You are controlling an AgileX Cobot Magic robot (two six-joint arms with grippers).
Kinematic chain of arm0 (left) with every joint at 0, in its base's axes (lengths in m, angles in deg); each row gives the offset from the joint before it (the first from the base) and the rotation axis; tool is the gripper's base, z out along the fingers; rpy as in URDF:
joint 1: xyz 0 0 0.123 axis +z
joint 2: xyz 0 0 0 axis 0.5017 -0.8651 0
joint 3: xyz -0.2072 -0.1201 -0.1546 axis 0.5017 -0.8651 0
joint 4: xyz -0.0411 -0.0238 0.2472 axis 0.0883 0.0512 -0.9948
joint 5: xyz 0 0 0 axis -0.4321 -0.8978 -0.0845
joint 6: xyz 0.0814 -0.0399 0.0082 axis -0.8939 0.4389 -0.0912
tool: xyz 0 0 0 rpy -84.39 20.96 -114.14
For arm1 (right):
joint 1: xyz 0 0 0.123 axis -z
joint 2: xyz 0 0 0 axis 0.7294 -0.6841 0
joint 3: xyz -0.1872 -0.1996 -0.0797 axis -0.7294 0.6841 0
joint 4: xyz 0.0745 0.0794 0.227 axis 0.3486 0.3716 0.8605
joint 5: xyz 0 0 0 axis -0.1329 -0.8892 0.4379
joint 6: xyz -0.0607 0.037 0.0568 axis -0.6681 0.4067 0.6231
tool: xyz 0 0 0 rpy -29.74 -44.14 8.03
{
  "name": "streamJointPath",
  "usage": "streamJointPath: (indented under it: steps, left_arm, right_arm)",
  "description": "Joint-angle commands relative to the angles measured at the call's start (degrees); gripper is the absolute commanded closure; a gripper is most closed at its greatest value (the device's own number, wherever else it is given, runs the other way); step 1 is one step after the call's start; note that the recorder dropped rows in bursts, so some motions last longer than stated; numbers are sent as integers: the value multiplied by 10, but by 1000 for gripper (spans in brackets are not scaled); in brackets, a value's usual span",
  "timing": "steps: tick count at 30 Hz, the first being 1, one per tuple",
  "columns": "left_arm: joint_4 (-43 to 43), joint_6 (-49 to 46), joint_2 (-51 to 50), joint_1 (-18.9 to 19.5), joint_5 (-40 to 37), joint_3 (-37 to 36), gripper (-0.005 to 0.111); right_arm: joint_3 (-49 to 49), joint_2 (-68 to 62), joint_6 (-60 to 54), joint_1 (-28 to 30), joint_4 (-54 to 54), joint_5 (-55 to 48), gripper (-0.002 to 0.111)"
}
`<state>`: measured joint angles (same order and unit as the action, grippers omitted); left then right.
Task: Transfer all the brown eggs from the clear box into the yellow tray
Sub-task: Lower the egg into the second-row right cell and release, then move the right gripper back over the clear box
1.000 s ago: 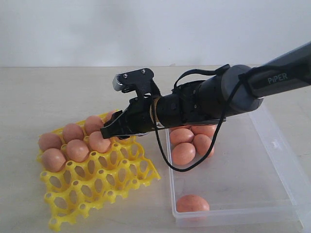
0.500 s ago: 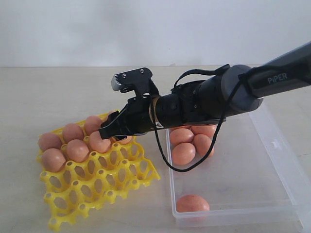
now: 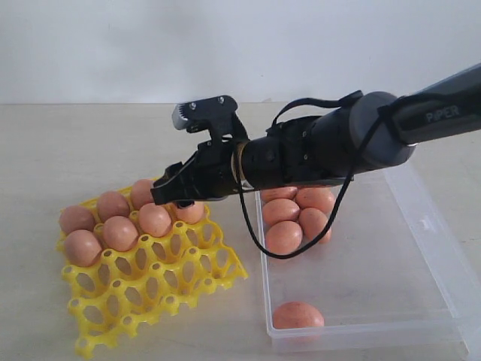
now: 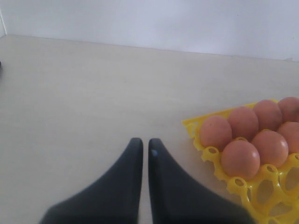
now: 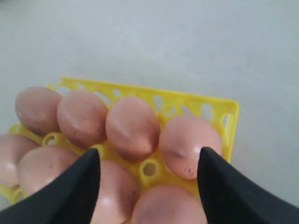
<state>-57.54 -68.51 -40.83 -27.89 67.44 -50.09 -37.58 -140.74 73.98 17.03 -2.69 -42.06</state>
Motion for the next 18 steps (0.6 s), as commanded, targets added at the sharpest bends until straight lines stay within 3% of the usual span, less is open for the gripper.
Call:
streamJointPath:
  steps: [1,9,14,18]
  left_arm:
    - [1,-3,2,2,2,-1,103]
    - [1,-3,2,2,2,-1,103]
    - [1,-3,2,2,2,-1,103]
    - [1,-3,2,2,2,-1,103]
  right_arm:
    - [-2,63,2,2,0,-30,54]
    - [-2,183,8,2,0,-226,54]
    - [-2,240,-18,2,2,-452,54]
    - [-2,262,-145,2,24,-667,54]
